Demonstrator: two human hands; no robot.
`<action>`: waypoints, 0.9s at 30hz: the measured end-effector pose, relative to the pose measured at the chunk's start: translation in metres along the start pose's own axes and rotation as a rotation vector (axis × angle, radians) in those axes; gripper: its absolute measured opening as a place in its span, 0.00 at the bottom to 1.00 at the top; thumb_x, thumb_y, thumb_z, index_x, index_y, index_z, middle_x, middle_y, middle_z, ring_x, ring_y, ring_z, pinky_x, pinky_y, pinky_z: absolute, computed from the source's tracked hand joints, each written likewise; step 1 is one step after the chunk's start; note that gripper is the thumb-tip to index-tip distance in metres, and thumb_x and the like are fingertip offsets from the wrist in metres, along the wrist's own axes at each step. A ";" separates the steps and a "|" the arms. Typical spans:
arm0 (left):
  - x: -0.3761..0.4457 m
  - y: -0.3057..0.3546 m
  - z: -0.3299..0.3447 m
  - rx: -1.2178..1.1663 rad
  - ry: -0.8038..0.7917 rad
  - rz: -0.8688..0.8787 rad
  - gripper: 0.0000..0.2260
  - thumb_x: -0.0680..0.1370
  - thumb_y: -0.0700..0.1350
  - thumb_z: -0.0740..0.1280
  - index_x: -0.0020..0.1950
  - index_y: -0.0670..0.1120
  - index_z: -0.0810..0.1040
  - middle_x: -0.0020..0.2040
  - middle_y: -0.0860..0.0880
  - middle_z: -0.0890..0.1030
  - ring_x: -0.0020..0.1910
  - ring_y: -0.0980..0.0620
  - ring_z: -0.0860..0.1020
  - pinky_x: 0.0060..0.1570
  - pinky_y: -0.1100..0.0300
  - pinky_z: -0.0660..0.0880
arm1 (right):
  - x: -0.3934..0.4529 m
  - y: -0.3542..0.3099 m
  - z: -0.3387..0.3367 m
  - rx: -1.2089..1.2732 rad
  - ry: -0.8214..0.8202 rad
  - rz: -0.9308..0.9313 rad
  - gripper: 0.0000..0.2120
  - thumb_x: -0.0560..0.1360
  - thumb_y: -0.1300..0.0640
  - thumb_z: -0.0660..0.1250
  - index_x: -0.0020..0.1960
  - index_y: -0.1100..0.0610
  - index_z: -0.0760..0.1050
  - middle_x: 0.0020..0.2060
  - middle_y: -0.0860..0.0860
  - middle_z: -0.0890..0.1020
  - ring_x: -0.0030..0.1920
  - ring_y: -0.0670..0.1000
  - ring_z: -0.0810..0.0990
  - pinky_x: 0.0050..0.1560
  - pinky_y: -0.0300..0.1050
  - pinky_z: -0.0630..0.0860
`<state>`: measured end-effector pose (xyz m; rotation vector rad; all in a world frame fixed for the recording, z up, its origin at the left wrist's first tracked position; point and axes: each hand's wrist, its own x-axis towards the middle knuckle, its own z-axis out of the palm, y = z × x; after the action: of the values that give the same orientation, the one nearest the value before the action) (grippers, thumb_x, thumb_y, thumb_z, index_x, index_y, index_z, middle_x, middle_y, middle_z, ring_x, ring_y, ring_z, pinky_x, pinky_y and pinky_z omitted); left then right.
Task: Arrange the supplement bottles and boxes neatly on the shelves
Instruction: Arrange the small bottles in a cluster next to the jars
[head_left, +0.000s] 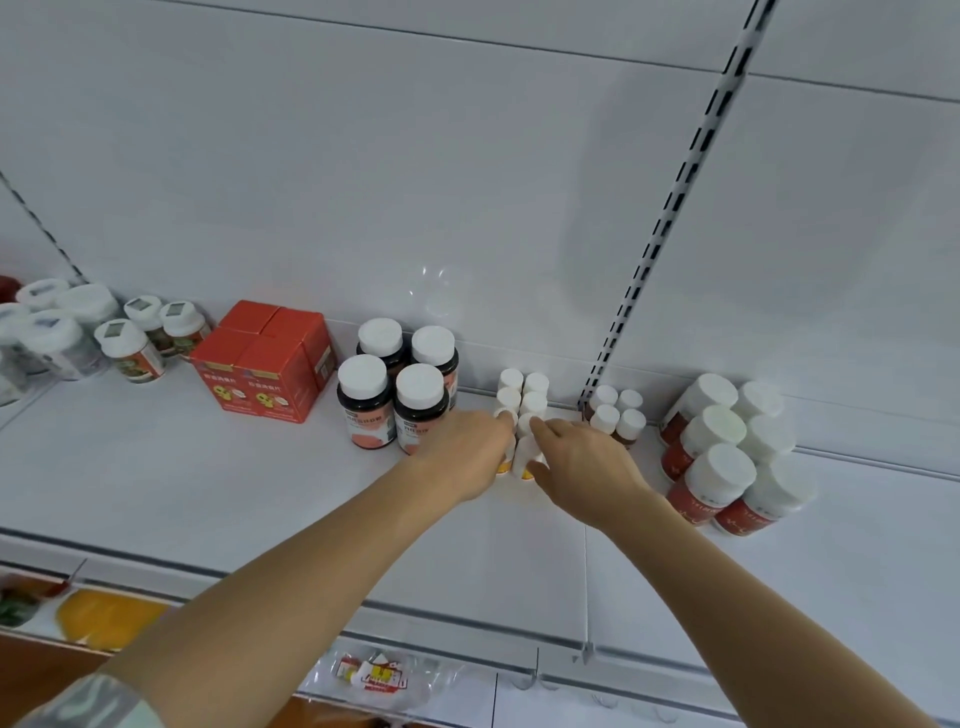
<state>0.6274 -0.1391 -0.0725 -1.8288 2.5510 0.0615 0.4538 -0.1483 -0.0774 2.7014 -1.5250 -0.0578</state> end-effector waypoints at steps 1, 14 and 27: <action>0.000 0.000 0.001 -0.001 0.006 0.004 0.10 0.79 0.43 0.65 0.58 0.44 0.69 0.46 0.43 0.79 0.44 0.40 0.78 0.32 0.53 0.63 | 0.001 0.001 0.000 0.002 -0.001 -0.002 0.26 0.80 0.46 0.58 0.75 0.56 0.61 0.61 0.51 0.77 0.58 0.55 0.76 0.50 0.50 0.77; 0.001 -0.003 0.009 0.035 0.038 0.041 0.09 0.78 0.40 0.64 0.57 0.43 0.67 0.45 0.43 0.79 0.43 0.39 0.79 0.30 0.52 0.64 | -0.003 -0.003 0.005 0.033 0.021 0.033 0.25 0.80 0.46 0.58 0.74 0.56 0.62 0.57 0.51 0.79 0.54 0.54 0.78 0.46 0.50 0.78; 0.000 -0.001 0.003 0.042 0.090 0.051 0.16 0.78 0.50 0.66 0.60 0.41 0.68 0.48 0.43 0.81 0.45 0.40 0.80 0.33 0.54 0.66 | -0.007 -0.004 -0.001 0.064 0.090 0.045 0.26 0.78 0.43 0.60 0.70 0.57 0.67 0.54 0.51 0.79 0.54 0.55 0.78 0.43 0.50 0.78</action>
<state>0.6282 -0.1391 -0.0756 -1.7916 2.6366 -0.0757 0.4533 -0.1405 -0.0768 2.6759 -1.5876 0.1140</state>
